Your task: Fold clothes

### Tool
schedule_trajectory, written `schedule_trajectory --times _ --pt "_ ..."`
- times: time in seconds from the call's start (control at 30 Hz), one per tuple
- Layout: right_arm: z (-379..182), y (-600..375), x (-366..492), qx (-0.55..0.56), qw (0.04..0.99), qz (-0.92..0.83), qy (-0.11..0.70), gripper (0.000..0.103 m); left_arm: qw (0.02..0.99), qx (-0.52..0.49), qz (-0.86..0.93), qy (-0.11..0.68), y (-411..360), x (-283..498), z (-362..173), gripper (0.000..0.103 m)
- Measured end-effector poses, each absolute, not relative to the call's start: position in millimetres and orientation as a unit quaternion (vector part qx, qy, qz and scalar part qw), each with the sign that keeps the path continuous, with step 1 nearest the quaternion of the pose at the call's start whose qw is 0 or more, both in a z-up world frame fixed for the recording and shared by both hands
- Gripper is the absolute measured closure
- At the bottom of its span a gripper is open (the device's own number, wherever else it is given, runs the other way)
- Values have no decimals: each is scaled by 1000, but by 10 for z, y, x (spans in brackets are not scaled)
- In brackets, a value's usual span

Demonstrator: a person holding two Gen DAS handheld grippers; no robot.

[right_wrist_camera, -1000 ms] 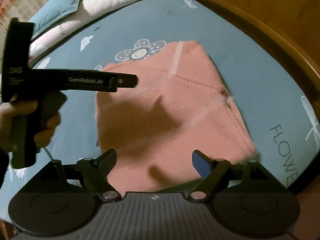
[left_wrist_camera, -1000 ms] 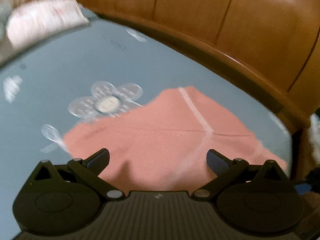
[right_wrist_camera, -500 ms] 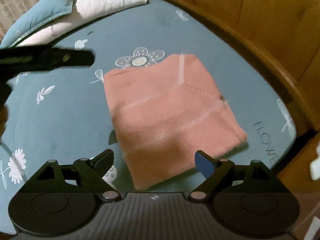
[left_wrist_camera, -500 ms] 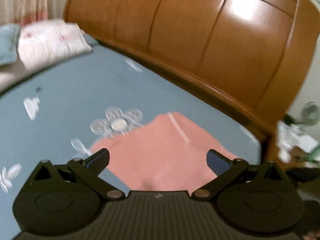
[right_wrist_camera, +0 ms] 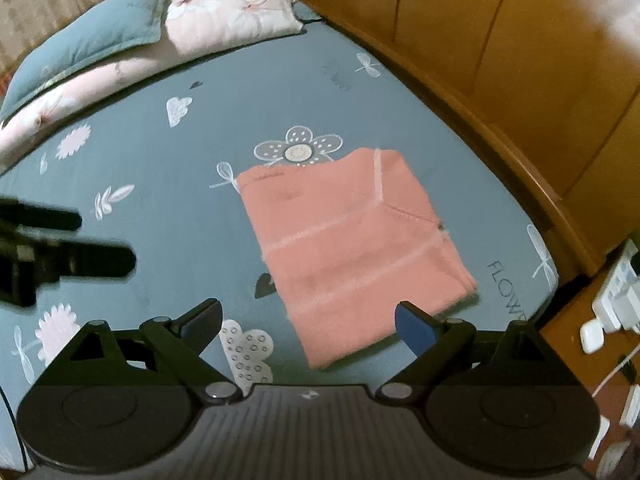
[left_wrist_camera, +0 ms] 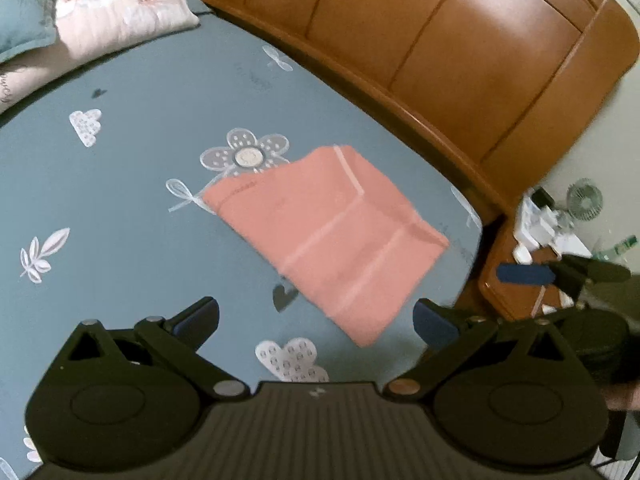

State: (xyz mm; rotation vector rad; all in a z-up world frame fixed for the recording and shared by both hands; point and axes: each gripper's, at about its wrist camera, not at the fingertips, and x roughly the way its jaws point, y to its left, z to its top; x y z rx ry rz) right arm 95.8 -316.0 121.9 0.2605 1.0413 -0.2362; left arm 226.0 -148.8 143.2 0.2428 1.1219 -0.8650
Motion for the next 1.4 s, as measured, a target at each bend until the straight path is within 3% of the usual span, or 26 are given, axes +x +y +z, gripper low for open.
schedule_trajectory --times 0.13,0.43,1.4 --pt "1367 -3046 1014 128 847 -124 501 0 754 112 -376 527 -1393 2263 1514 1" --pt "1579 -2978 998 140 840 -150 503 0 750 128 -351 546 -1292 2269 1639 1" --pt "1567 -3550 1065 196 796 -215 531 0 697 176 -370 589 -1970 2439 1516 1"
